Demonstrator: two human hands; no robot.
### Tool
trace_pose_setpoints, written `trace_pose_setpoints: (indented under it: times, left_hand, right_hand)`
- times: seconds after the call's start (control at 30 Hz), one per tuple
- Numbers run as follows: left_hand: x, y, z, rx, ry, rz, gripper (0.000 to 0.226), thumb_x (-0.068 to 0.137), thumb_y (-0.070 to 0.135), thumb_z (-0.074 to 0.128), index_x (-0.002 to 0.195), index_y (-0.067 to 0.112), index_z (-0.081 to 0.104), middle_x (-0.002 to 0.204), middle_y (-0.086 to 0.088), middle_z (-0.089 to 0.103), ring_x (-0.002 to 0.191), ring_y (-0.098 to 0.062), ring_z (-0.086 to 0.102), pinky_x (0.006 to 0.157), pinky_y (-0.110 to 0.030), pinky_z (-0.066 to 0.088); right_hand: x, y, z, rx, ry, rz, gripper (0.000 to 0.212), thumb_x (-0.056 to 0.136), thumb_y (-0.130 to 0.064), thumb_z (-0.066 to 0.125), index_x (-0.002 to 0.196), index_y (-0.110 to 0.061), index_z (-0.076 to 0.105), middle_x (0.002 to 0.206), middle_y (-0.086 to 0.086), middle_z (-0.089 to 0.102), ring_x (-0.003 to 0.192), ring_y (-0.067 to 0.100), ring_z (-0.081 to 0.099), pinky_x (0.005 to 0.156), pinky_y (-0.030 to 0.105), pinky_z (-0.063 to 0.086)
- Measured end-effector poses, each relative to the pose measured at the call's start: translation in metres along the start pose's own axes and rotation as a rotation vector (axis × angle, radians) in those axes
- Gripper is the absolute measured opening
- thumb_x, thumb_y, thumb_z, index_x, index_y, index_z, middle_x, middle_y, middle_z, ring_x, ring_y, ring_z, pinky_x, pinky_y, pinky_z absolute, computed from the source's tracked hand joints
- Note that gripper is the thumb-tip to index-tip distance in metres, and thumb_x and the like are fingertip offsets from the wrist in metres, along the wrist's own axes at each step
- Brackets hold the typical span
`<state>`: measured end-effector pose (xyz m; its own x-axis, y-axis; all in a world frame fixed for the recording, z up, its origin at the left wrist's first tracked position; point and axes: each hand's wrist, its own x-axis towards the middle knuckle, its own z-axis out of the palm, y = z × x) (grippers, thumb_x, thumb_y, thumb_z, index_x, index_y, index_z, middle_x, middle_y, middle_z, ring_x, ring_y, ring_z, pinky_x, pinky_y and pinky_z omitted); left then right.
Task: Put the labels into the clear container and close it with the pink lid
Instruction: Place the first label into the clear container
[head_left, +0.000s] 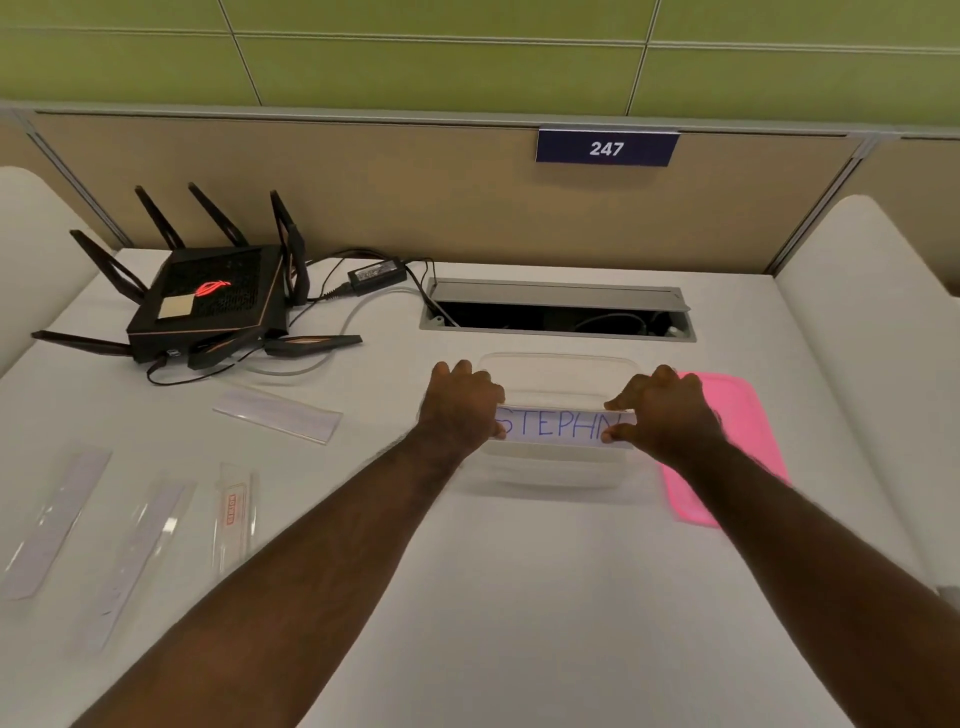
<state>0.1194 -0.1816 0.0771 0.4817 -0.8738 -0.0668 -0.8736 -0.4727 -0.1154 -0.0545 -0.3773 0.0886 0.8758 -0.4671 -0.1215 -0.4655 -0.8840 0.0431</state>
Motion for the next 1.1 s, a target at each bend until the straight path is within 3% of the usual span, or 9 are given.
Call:
trace_pose_setpoints:
  times: [0.13, 0.23, 0.37, 0.43, 0.5, 0.7, 0.83, 0.93, 1.1]
  left_hand:
    - [0.007, 0.01, 0.004, 0.094, -0.052, 0.039, 0.046, 0.081, 0.052, 0.065, 0.111, 0.018, 0.068, 0.11, -0.003, 0.068, 0.107, -0.026, 0.052, 0.094, -0.041, 0.032]
    - [0.009, 0.016, 0.001, 0.173, -0.098, 0.041, 0.04, 0.059, 0.051, 0.083, 0.073, 0.016, 0.072, 0.072, -0.001, 0.071, 0.081, -0.022, 0.06, 0.082, -0.035, 0.042]
    - [0.018, 0.021, 0.008, 0.224, -0.068, 0.103, 0.04, 0.033, 0.038, 0.091, 0.045, 0.014, 0.062, 0.043, 0.001, 0.058, 0.057, -0.02, 0.057, 0.072, -0.032, 0.048]
    - [0.021, 0.026, 0.007, 0.279, -0.144, 0.1, 0.025, 0.052, 0.031, 0.085, 0.056, 0.015, 0.066, 0.055, 0.002, 0.065, 0.068, -0.02, 0.059, 0.084, -0.035, 0.047]
    - [0.023, 0.034, 0.008, 0.26, -0.288, 0.09, 0.01, 0.081, 0.023, 0.067, 0.086, 0.014, 0.069, 0.088, -0.002, 0.072, 0.096, -0.024, 0.056, 0.104, -0.041, 0.032]
    - [0.029, 0.038, 0.016, 0.328, -0.352, 0.018, 0.032, 0.088, 0.037, 0.06, 0.112, 0.017, 0.063, 0.114, -0.003, 0.067, 0.115, -0.026, 0.051, 0.111, -0.044, 0.02]
    - [0.024, 0.031, 0.012, 0.113, -0.072, 0.058, 0.019, 0.084, 0.028, 0.063, 0.093, 0.012, 0.069, 0.093, -0.005, 0.071, 0.098, -0.027, 0.057, 0.094, -0.043, 0.034]
    - [0.015, 0.016, 0.011, -0.04, 0.246, -0.014, 0.015, 0.077, 0.028, 0.063, 0.082, 0.019, 0.073, 0.077, 0.001, 0.071, 0.075, -0.024, 0.059, 0.068, -0.034, 0.035]
    - [-0.022, -0.028, 0.003, -0.312, 0.441, -0.34, 0.03, 0.081, 0.029, 0.053, 0.106, 0.025, 0.069, 0.106, 0.006, 0.07, 0.092, -0.023, 0.06, 0.077, -0.037, 0.039]
  right_hand:
    - [0.009, -0.008, 0.008, -0.109, -0.052, -0.053, 0.052, 0.076, -0.06, 0.066, 0.117, -0.028, 0.067, 0.114, -0.001, 0.063, 0.111, 0.024, 0.047, 0.092, 0.043, 0.033]
    - [0.014, -0.014, 0.017, -0.247, -0.081, -0.101, 0.051, 0.078, -0.06, 0.063, 0.113, -0.023, 0.069, 0.113, 0.002, 0.063, 0.112, 0.025, 0.047, 0.096, 0.045, 0.033]
    - [0.019, -0.021, 0.022, -0.361, -0.13, -0.123, 0.051, 0.08, -0.056, 0.063, 0.11, -0.015, 0.066, 0.114, 0.005, 0.064, 0.113, 0.027, 0.048, 0.1, 0.047, 0.03]
    - [0.021, -0.025, 0.022, -0.397, -0.149, -0.133, 0.049, 0.081, -0.052, 0.064, 0.111, -0.013, 0.064, 0.115, 0.006, 0.065, 0.113, 0.028, 0.049, 0.102, 0.047, 0.029]
    - [0.023, -0.029, 0.023, -0.409, -0.169, -0.128, 0.047, 0.082, -0.049, 0.064, 0.111, -0.012, 0.063, 0.114, 0.006, 0.065, 0.112, 0.028, 0.05, 0.103, 0.048, 0.029]
    - [0.029, -0.033, 0.024, -0.426, -0.209, -0.123, 0.046, 0.082, -0.05, 0.064, 0.111, -0.014, 0.063, 0.112, 0.004, 0.066, 0.109, 0.025, 0.054, 0.102, 0.046, 0.031]
    - [0.035, -0.033, 0.017, -0.293, -0.185, -0.091, 0.062, 0.08, -0.07, 0.051, 0.118, -0.023, 0.062, 0.12, 0.001, 0.064, 0.113, 0.024, 0.054, 0.099, 0.045, 0.033]
    - [0.041, -0.034, 0.003, -0.038, -0.046, -0.046, 0.049, 0.087, -0.062, 0.047, 0.119, -0.03, 0.063, 0.121, 0.0, 0.065, 0.112, 0.023, 0.056, 0.096, 0.044, 0.037]
    - [0.052, -0.061, -0.025, 0.197, 0.153, -0.055, 0.03, 0.091, -0.038, 0.053, 0.117, -0.028, 0.067, 0.117, 0.002, 0.065, 0.11, 0.026, 0.056, 0.09, 0.044, 0.039]
